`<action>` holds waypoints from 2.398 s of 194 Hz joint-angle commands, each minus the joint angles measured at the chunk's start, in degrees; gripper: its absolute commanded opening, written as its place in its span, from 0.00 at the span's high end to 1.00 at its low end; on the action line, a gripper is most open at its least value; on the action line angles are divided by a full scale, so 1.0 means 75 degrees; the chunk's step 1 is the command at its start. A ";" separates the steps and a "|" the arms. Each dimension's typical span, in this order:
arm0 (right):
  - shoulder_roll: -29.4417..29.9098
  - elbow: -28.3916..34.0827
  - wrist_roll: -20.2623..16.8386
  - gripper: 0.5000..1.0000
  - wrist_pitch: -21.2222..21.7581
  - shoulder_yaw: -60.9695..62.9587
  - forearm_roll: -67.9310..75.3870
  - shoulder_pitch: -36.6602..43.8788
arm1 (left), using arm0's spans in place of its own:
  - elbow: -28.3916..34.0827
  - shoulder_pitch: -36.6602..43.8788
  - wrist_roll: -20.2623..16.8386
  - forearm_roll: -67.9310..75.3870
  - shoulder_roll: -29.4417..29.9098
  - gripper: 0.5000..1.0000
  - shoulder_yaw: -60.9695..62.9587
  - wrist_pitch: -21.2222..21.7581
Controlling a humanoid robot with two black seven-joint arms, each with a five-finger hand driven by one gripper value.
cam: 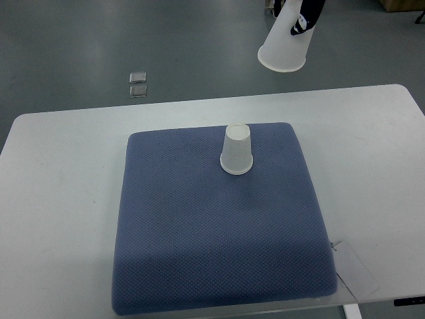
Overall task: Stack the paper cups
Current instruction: 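Carry the cup over the upside-down cup on the pad, then lower the held cup onto the upside-down cup's base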
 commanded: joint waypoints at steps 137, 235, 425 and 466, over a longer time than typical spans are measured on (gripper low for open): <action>0.1555 -0.0421 -0.0012 0.75 -0.0260 0.0511 0.0272 -0.1238 | -0.0002 0.0000 0.0000 0.0000 0.0000 0.00 0.0000 0.0000; 0.1696 -0.0421 -0.0001 0.75 -0.0588 0.0499 0.0342 -0.1684 | -0.0002 0.0000 0.0000 0.0000 0.0000 0.00 0.0000 0.0000; 0.1813 -0.0573 0.0011 0.70 -0.0799 0.0487 0.0330 -0.2152 | -0.0002 0.0000 0.0000 0.0000 0.0000 0.00 0.0000 0.0000; 0.1825 -0.0573 0.0011 0.65 -0.0810 0.0487 0.0330 -0.2164 | -0.0002 0.0000 0.0000 0.0000 0.0000 0.00 0.0000 0.0000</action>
